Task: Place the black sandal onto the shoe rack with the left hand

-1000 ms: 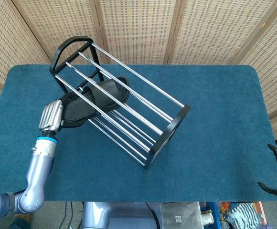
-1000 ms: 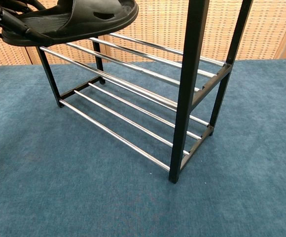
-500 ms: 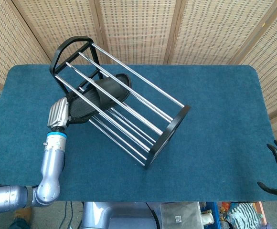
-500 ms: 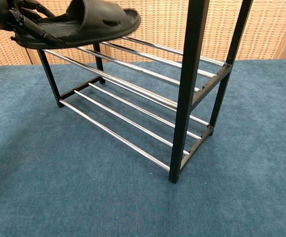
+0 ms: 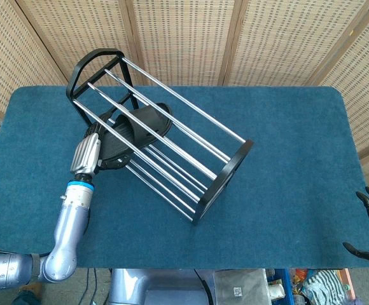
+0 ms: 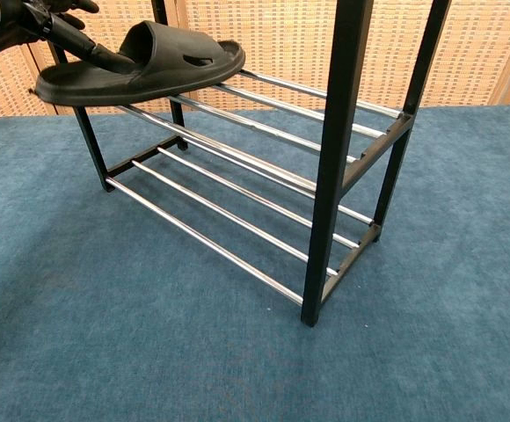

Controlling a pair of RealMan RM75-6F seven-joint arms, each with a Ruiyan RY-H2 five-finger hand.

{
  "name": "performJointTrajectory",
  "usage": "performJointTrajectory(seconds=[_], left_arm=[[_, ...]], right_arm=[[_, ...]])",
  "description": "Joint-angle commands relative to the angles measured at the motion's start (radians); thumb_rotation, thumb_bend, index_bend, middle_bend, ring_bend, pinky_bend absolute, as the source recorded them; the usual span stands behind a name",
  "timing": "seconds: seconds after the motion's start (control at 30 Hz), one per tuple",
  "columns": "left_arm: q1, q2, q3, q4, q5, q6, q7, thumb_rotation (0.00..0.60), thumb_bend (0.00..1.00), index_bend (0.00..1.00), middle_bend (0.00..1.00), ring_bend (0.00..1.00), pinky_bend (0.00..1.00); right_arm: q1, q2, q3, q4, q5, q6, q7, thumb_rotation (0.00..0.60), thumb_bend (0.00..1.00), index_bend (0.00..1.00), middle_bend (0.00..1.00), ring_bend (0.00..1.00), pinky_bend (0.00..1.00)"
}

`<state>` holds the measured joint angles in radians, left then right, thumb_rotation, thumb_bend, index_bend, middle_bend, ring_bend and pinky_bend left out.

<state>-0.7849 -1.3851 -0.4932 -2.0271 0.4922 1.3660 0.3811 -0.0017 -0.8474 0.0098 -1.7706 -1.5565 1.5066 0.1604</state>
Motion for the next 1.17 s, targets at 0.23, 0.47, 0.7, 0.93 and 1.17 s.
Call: performJointTrajectory(seconds=[0.23,0.47,0.7,0.93,1.17], left_arm=[[0.138,0.236,0.112,-0.140,0.194,-0.189,-0.093,0.600,0.45,0.00,0.00,0.00,0.00],[0.295,0.497,0.223,-0.138,0.480,-0.389,-0.280,0.600,0.45,0.00,0.00,0.00,0.00],[0.463,0.626,0.335,0.009,0.760,-0.379,-0.477,0.600,0.45,0.00,0.00,0.00,0.00],[0.625,0.519,0.393,0.106,0.813,-0.064,-0.382,0.600,0.11,0.00,0.00,0.00,0.00],[0.743,0.411,0.459,0.167,0.950,0.154,-0.317,0.600,0.08,0.00,0.00,0.00,0.00]], right_arm=[[-0.003,0.004,-0.002,0.002,-0.005,0.006,0.010,0.600,0.00,0.00,0.00,0.00,0.00],[-0.007,0.000,-0.008,-0.002,-0.020,0.014,-0.005,0.600,0.00,0.00,0.00,0.00,0.00],[-0.015,-0.001,-0.011,-0.006,-0.029,0.029,-0.011,0.600,0.00,0.00,0.00,0.00,0.00],[-0.018,-0.004,-0.012,-0.008,-0.033,0.035,-0.023,0.600,0.00,0.00,0.00,0.00,0.00],[-0.025,-0.011,-0.013,-0.010,-0.043,0.052,-0.044,0.600,0.00,0.00,0.00,0.00,0.00]])
